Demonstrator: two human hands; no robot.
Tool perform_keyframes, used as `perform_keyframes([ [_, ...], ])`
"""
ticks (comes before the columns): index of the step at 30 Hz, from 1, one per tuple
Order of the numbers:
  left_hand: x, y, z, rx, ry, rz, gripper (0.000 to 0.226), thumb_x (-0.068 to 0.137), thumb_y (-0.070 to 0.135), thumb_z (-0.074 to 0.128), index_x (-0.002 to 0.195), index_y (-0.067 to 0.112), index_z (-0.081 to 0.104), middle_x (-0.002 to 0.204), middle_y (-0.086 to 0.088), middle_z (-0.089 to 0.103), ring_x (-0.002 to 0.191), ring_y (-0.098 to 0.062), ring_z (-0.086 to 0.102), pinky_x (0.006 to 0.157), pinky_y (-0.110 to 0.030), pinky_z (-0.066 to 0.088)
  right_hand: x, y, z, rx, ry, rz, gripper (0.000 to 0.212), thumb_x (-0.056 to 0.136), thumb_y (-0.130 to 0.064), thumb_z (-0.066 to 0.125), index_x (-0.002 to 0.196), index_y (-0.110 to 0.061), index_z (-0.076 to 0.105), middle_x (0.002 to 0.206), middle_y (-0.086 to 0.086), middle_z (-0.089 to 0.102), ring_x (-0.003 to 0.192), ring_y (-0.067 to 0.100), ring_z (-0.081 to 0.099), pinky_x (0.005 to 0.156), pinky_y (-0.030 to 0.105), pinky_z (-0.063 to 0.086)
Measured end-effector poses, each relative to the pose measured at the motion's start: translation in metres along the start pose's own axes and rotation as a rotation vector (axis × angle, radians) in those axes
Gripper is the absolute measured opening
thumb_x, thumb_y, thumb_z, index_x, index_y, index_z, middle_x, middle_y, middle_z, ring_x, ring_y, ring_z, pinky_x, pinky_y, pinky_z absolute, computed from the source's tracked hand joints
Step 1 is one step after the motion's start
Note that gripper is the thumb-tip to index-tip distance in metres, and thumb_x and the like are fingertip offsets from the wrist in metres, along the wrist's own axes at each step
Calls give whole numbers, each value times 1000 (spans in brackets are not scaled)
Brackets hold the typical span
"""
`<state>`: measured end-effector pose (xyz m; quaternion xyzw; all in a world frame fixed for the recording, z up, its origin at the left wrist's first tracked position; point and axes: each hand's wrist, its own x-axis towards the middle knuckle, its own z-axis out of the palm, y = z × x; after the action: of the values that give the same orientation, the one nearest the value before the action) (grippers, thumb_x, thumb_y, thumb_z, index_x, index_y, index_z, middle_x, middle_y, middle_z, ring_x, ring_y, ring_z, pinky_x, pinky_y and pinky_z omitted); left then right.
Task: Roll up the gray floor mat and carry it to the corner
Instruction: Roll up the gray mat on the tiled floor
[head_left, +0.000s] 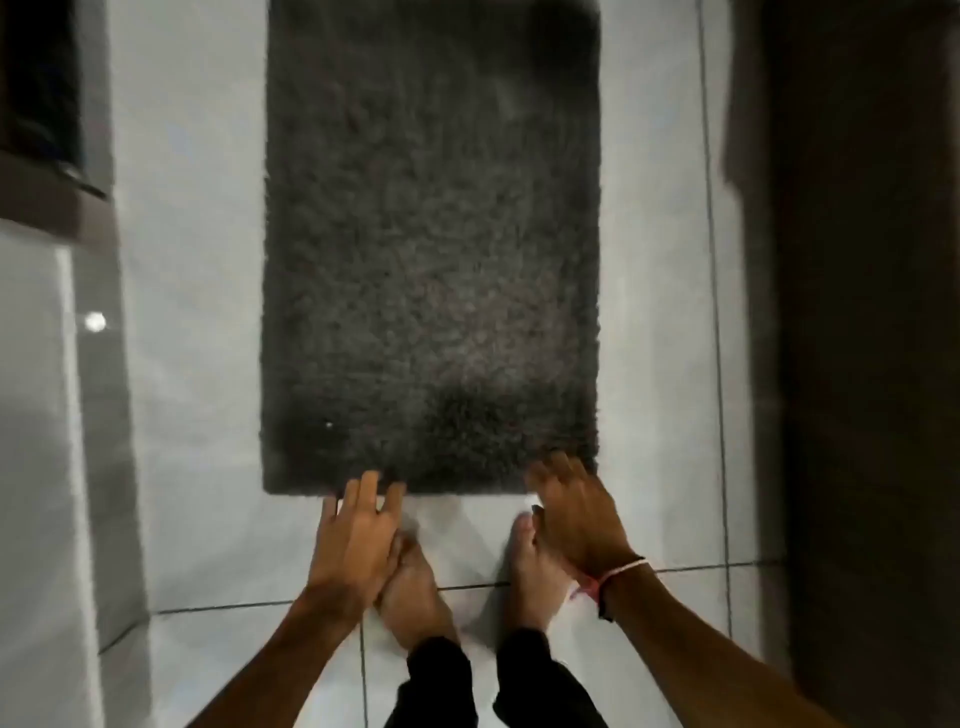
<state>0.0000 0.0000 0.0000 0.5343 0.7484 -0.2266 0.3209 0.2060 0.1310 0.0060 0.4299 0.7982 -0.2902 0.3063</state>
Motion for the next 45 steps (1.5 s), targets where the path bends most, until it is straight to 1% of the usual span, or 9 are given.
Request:
perform_keyframes([
  [6,103,-8,86,301,-38,228,82,56,23,89,132,5,65,134,-34,59,118,-48,60,96,-62,50,88,-11,106,-100,53,-33,98,66,-36,82,149,-9,38,153,24,41,140,41,39,115,55,34],
  [9,125,-23,91,433,41,344,76,65,26,81,135,7,58,132,-32,57,115,-47,58,92,-61,49,103,-8,123,-174,105,-38,110,57,-39,84,150,-6,37,153,30,39,140,45,38,117,63,31],
  [14,132,-17,62,201,-47,210,59,67,11,74,125,10,60,115,-20,63,97,-42,63,64,-45,53,94,-14,114,-186,107,-18,73,78,-16,70,146,-10,45,148,26,48,136,43,46,117,65,30],
  [19,149,-39,3,-306,-99,44,58,81,6,64,136,19,54,120,-23,64,109,-46,60,89,-52,51,120,7,38,-59,255,9,33,92,-29,64,124,-20,62,113,10,74,110,32,66,113,48,34],
  [25,150,-63,-16,58,472,20,34,93,24,66,122,9,55,116,-23,57,102,-41,52,87,-53,46,152,0,-8,-129,478,58,31,89,-23,72,117,-13,65,122,14,64,117,39,54,107,55,37],
  [30,146,-71,22,194,254,197,76,81,53,71,135,6,48,128,-21,53,110,-39,51,102,-58,41,142,-1,22,-196,321,-13,69,84,-67,62,121,-8,64,128,15,66,119,38,59,113,58,36],
  [35,168,-77,24,225,214,195,96,61,8,86,140,15,32,128,-18,39,108,-38,47,94,-55,48,152,3,38,-259,422,-73,53,78,-13,78,125,-7,56,121,19,63,109,42,60,105,56,46],
  [39,149,-65,34,81,232,129,79,72,-3,74,140,15,40,129,-21,48,106,-40,50,87,-52,52,131,4,43,-169,457,-49,34,85,-8,69,118,-10,62,113,15,69,103,40,65,101,51,49],
  [45,98,-44,51,-76,-169,190,62,95,13,55,151,31,38,146,-4,47,126,-29,49,108,-40,42,79,20,40,-167,-7,-37,40,90,-16,68,129,-20,61,125,10,70,114,34,65,100,44,50],
])
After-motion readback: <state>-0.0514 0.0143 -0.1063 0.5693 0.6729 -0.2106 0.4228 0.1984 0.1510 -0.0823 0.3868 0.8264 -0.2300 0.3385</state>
